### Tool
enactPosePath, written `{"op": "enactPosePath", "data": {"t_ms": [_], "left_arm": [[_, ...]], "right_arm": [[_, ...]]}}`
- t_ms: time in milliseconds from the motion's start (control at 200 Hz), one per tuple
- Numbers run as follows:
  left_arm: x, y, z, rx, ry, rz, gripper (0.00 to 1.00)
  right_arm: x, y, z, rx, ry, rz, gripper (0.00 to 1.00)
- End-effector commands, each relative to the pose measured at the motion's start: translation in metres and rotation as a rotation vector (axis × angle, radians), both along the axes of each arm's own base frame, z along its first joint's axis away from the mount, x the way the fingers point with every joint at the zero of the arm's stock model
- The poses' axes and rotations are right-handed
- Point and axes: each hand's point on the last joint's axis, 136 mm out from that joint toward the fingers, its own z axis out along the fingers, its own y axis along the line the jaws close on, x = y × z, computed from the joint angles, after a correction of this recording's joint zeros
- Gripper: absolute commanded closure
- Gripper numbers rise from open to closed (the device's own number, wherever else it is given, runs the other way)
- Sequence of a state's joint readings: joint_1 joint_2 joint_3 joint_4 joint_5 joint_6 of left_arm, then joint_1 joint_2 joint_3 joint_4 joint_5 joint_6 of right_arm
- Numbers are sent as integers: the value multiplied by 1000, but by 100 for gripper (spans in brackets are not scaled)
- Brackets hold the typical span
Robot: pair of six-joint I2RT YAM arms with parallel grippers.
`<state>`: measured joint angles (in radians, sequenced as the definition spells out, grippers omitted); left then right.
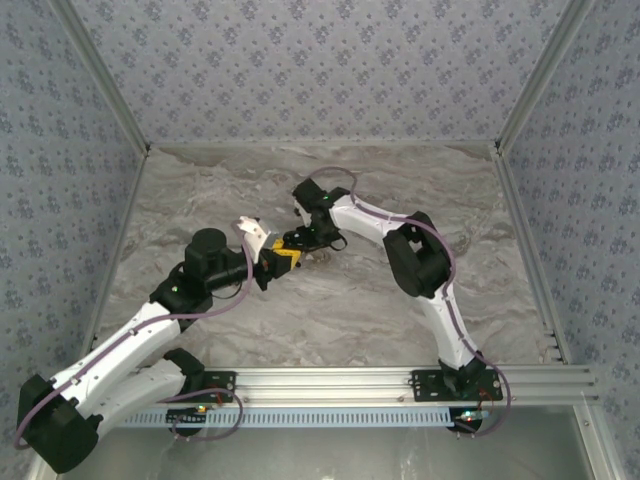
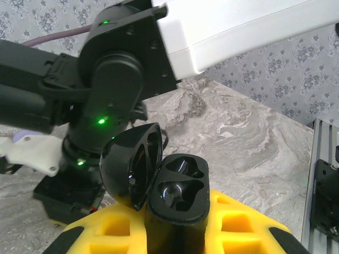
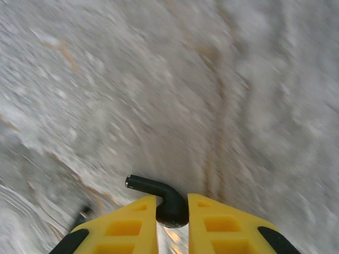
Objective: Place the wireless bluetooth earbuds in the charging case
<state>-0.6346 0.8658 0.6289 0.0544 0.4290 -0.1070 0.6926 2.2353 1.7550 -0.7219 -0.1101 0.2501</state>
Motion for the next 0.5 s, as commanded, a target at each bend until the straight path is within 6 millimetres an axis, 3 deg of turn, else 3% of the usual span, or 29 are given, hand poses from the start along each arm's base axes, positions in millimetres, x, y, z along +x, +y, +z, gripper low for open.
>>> {"op": "enactPosePath", "data": {"t_ms": [0,230,495], "left_arm": [[3,-1,6,-19,-10,8,81],[6,-6,5,-25,-4,2,81],[10,-10,2,-24,5,1,81]], "right_arm": [[-7,-41,-3,-104,0,3,81],[-26,-72,-3,-158,-11,89,80],[-28,-78,-8,-202,-7,125,76]]}}
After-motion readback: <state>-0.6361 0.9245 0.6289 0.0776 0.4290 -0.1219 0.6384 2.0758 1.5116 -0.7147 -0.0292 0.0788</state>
